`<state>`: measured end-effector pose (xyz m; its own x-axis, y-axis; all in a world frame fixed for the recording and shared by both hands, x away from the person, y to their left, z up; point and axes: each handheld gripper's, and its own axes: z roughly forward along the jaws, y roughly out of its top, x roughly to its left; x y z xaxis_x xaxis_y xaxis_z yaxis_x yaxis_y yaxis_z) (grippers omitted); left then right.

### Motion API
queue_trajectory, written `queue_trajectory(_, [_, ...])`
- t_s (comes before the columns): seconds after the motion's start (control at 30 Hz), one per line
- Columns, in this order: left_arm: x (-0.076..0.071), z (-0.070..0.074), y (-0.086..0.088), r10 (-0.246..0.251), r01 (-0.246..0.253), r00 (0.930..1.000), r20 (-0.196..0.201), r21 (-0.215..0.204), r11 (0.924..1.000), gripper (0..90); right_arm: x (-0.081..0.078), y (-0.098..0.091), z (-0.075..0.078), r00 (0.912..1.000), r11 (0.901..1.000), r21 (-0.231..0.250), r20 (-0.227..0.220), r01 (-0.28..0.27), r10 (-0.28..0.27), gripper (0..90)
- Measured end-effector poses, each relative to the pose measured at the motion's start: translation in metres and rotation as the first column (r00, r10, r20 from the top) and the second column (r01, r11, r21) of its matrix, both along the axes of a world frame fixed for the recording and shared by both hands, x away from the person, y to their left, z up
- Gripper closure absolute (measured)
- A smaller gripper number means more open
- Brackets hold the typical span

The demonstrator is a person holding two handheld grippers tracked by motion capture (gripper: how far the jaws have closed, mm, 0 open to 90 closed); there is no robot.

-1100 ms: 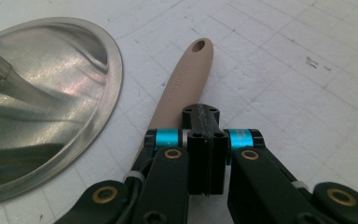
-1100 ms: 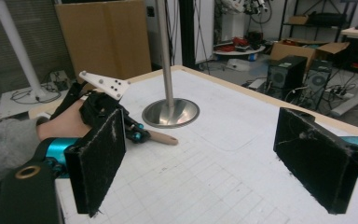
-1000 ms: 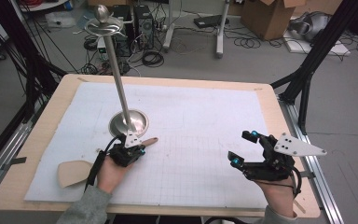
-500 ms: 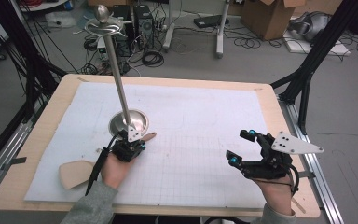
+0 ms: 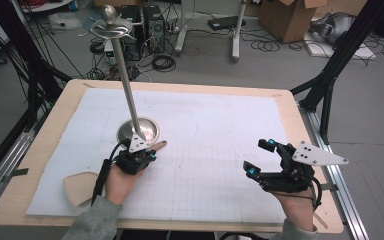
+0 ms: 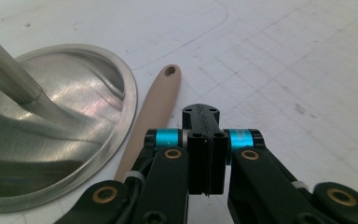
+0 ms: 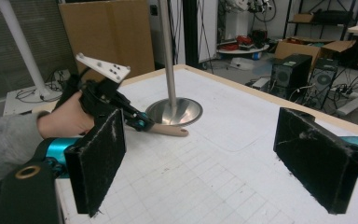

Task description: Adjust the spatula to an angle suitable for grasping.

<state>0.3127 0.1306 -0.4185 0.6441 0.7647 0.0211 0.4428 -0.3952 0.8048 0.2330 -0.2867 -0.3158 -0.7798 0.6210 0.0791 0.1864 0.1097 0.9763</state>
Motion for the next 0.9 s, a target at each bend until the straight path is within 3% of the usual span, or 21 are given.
queue_trajectory(0.07, [-0.005,0.007,0.004,-0.017,0.017,0.9999,0.001,-0.031,0.9994,89.5,0.000,0.000,0.000,1.0000,1.0000,-0.005,-0.002,-0.001,0.001,15.9])
queue_trajectory(0.2, [-0.014,0.019,0.015,-0.038,0.039,0.9988,0.030,-0.052,0.9979,89.5,0.001,0.000,0.001,1.0000,1.0000,-0.003,0.006,0.000,0.000,15.9])
queue_trajectory(0.33, [-0.016,0.028,0.034,-0.008,0.012,0.9981,0.062,-0.058,0.9982,89.5,0.002,0.001,0.000,1.0000,1.0000,-0.003,0.000,0.000,0.000,15.9])
queue_trajectory(0.4, [-0.014,0.032,0.047,-0.008,0.012,0.9984,0.057,-0.075,0.9971,89.5,0.003,0.002,0.000,1.0000,1.0000,-0.005,-0.002,-0.002,0.002,15.9])
queue_trajectory(0.6, [-0.016,0.037,0.075,-0.022,0.025,0.9987,0.047,-0.071,0.9972,89.5,0.007,0.006,-0.002,0.9999,0.9999,-0.008,-0.010,-0.007,0.007,15.9])
queue_trajectory(0.9, [-0.021,0.039,0.108,-0.078,0.082,0.9959,0.045,-0.086,0.9930,89.6,0.011,0.012,-0.004,0.9995,0.9995,-0.026,-0.026,-0.016,0.015,15.9])
